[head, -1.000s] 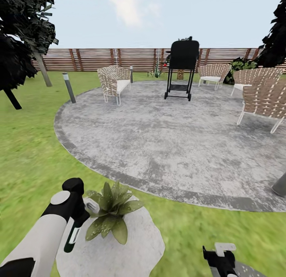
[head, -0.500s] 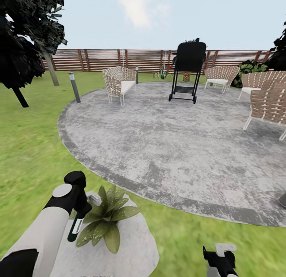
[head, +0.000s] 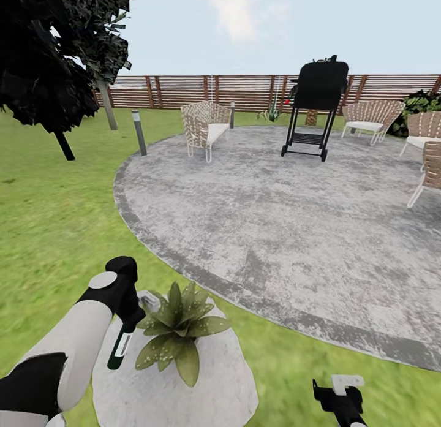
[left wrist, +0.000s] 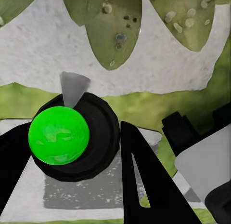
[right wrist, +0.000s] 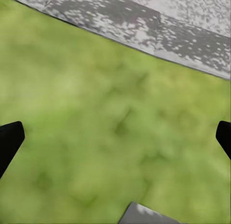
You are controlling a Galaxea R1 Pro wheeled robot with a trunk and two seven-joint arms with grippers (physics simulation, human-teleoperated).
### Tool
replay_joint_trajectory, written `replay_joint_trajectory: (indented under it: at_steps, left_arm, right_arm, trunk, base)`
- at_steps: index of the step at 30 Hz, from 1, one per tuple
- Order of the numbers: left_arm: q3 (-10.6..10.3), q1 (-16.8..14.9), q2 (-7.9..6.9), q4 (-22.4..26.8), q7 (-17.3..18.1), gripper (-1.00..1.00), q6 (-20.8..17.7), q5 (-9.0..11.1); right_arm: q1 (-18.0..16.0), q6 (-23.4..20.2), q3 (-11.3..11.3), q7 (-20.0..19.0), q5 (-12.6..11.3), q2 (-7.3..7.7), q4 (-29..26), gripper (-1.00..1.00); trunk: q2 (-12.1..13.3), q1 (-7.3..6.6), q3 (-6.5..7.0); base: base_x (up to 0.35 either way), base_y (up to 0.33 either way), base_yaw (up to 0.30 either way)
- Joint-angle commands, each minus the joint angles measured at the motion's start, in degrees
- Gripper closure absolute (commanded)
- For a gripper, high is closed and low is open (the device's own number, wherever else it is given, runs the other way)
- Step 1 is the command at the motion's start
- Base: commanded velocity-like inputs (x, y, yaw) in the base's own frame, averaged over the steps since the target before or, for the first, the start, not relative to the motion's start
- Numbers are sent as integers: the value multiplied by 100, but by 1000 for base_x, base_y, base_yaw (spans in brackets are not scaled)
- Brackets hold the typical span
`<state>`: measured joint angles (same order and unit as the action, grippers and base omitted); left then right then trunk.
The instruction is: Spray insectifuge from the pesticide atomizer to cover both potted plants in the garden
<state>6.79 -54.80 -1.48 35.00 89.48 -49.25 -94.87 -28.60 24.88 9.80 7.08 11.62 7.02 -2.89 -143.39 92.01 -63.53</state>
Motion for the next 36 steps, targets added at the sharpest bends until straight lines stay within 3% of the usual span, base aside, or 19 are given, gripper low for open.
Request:
replay_joint_trajectory:
  at_steps: [1,13,26,36]
  left_arm:
    - [24,-10,9,2,52,100,-58,-58]
    - [40,-19,11,-1,52,100,-69,-49]
    - [43,23,10,-8,52,100,-98,-49]
    - [8,76,-151,5,52,100,-72,-69]
  right_arm:
    - [-4,17,37,21,64,2,7,-100]
    - [-3,17,39,29,64,2,6,-100]
    - [-5,17,40,30,60,-8,-1,-100]
    - [-5,17,40,30,60,1,-1,-100]
  trunk:
    - [-2,0,-5]
    - [-2,0,-5]
    - [-2,0,-5]
    - [-2,0,-5]
  base:
    - [111,-86,13]
    - [159,-218,13]
    - [6,-265,259]
    - [-45,-113,155]
